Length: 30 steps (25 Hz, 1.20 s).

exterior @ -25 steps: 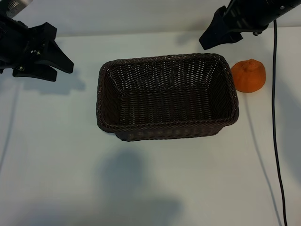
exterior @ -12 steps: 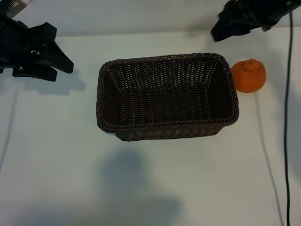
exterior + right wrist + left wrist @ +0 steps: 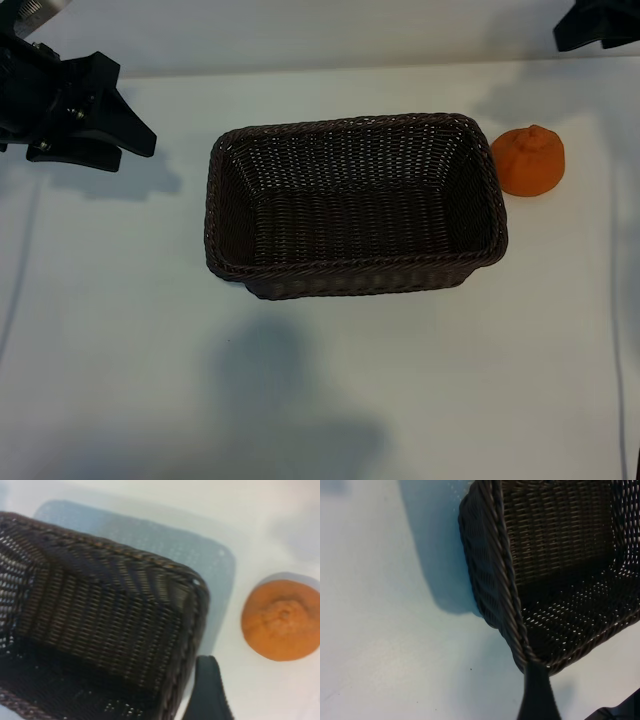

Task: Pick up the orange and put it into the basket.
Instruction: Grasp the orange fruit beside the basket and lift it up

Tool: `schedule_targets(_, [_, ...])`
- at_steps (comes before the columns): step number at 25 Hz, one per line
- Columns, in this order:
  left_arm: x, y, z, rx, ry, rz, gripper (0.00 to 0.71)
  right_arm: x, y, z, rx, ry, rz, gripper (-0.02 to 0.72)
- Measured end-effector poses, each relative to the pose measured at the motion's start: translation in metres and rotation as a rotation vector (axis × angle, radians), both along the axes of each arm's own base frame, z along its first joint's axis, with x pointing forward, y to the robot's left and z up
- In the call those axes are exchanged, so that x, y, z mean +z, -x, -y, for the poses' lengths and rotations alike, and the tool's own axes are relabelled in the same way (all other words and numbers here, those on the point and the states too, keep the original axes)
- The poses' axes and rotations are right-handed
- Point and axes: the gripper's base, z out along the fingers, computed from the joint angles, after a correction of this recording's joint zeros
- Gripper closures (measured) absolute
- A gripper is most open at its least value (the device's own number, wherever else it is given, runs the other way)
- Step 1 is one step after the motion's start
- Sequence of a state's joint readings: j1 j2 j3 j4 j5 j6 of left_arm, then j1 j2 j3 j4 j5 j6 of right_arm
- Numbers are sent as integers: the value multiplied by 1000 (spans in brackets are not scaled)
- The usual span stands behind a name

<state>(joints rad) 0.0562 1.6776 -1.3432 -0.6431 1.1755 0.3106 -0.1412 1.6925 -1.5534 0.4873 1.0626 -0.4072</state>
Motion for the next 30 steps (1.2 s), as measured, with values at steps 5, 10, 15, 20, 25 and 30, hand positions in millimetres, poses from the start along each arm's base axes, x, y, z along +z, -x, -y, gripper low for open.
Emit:
schedule_targets(5, [0, 0, 0, 0, 0, 0, 192, 0, 1, 1, 3, 0, -8, 199])
schedule_targets(10, [0, 0, 0, 0, 0, 0, 192, -1, 1, 1, 5, -1, -12, 199])
schedule_targets(15, [0, 0, 0, 0, 0, 0, 192, -1, 1, 1, 8, 0, -12, 199])
schedule_targets(20, [0, 0, 0, 0, 0, 0, 192, -1, 1, 1, 10, 11, -5, 199])
schedule_targets(25, [0, 0, 0, 0, 0, 0, 192, -13, -6, 3, 12, 20, -38, 199])
schedule_targets(30, [0, 0, 0, 0, 0, 0, 192, -35, -16, 6, 20, 31, -92, 199])
